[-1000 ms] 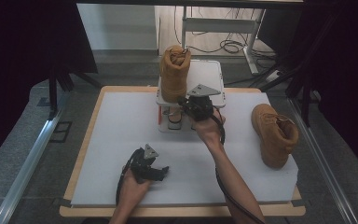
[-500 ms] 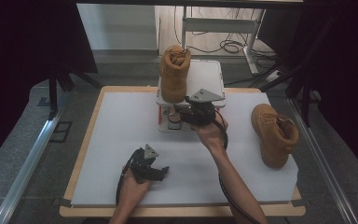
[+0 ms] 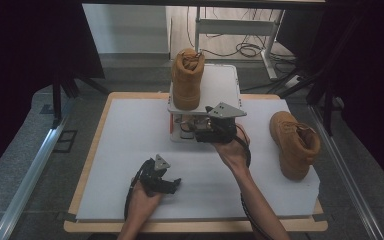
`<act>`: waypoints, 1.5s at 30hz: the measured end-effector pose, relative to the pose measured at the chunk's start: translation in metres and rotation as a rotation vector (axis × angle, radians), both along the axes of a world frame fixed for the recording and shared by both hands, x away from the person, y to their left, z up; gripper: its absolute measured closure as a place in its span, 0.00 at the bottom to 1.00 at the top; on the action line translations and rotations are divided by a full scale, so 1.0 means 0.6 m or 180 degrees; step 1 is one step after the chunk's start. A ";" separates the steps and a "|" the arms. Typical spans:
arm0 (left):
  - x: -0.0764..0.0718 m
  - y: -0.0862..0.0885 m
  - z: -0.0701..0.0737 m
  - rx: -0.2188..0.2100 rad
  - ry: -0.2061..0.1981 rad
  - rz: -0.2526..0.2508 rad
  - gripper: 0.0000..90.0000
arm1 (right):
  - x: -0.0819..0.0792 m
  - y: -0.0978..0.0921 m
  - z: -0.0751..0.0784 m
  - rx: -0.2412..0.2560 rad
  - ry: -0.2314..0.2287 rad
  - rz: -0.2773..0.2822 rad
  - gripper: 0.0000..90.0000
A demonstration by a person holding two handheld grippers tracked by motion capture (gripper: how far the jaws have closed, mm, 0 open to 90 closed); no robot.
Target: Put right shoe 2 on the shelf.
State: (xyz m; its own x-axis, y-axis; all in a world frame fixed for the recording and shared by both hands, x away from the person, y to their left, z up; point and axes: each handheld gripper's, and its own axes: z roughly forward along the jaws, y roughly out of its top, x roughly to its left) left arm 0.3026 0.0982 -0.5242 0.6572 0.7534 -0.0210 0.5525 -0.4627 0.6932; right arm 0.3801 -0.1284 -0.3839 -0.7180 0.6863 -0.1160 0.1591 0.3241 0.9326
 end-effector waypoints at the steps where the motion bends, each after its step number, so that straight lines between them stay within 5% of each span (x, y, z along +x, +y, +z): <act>1: 0.000 0.000 0.000 0.0002 -0.0001 -0.0001 0.13 | -0.002 0.000 -0.001 -0.0019 -0.0010 -0.0008 0.15; 17: 0.000 0.000 0.000 0.0002 0.0003 0.0005 0.13 | -0.020 -0.019 -0.021 -0.0097 -0.0023 -0.0036 0.00; 22: 0.000 0.000 0.000 0.0008 0.0003 0.0004 0.13 | -0.021 -0.029 -0.027 0.0002 0.0132 -0.0016 0.00; 45: -0.001 0.000 0.000 0.0005 0.0000 0.0006 0.13 | -0.043 -0.074 -0.041 0.0018 0.0193 -0.0136 0.00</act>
State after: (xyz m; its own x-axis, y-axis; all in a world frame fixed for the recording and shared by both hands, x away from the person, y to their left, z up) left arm 0.3022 0.0980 -0.5241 0.6557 0.7548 -0.0198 0.5535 -0.4626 0.6926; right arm 0.3545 -0.1730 -0.4083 -0.6936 0.7170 -0.0692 0.2288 0.3105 0.9226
